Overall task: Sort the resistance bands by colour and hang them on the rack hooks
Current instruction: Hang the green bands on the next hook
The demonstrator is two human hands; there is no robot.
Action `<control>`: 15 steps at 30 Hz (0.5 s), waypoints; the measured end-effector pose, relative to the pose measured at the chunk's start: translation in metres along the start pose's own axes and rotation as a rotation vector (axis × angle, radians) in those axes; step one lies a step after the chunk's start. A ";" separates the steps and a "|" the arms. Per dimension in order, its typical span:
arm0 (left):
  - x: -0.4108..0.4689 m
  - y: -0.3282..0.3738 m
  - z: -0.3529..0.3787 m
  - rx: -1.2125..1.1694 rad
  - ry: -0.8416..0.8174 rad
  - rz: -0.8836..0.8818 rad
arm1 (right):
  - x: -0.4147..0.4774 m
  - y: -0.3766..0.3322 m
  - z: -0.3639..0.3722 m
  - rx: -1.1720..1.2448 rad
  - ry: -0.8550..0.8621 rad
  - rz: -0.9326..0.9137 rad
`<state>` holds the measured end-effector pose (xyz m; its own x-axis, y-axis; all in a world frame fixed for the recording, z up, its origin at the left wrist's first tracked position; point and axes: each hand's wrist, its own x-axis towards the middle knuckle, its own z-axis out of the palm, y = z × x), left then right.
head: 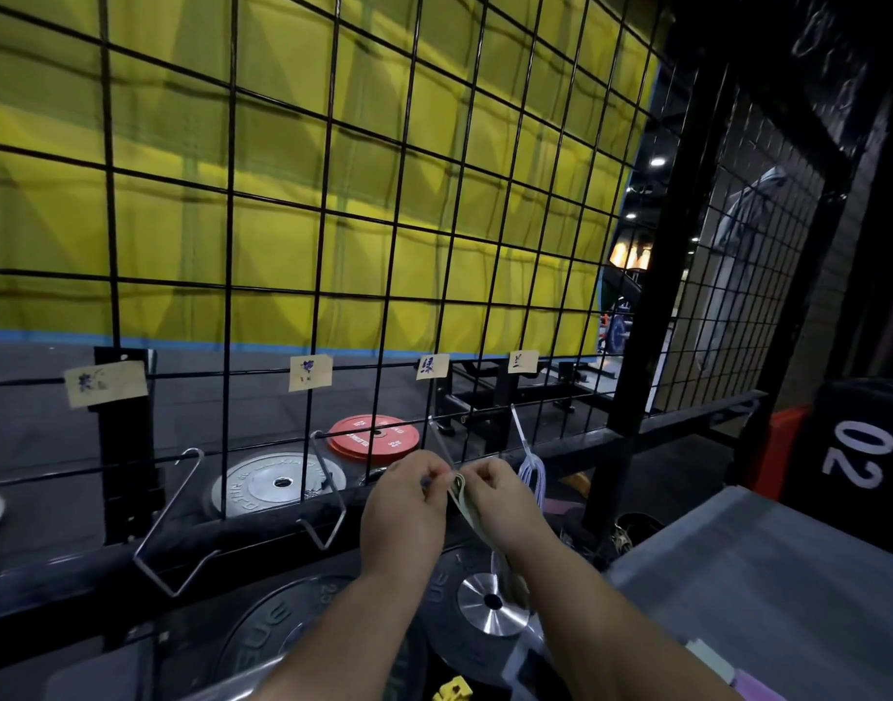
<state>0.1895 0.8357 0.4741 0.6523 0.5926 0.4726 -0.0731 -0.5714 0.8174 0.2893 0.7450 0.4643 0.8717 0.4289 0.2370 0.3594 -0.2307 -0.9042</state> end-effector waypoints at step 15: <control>0.000 0.001 -0.001 -0.056 -0.010 0.027 | -0.006 -0.007 0.006 0.187 -0.167 0.096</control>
<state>0.1886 0.8365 0.4753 0.6573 0.5711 0.4918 -0.1329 -0.5544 0.8215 0.2793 0.7489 0.4672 0.8261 0.5548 0.0988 0.1961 -0.1185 -0.9734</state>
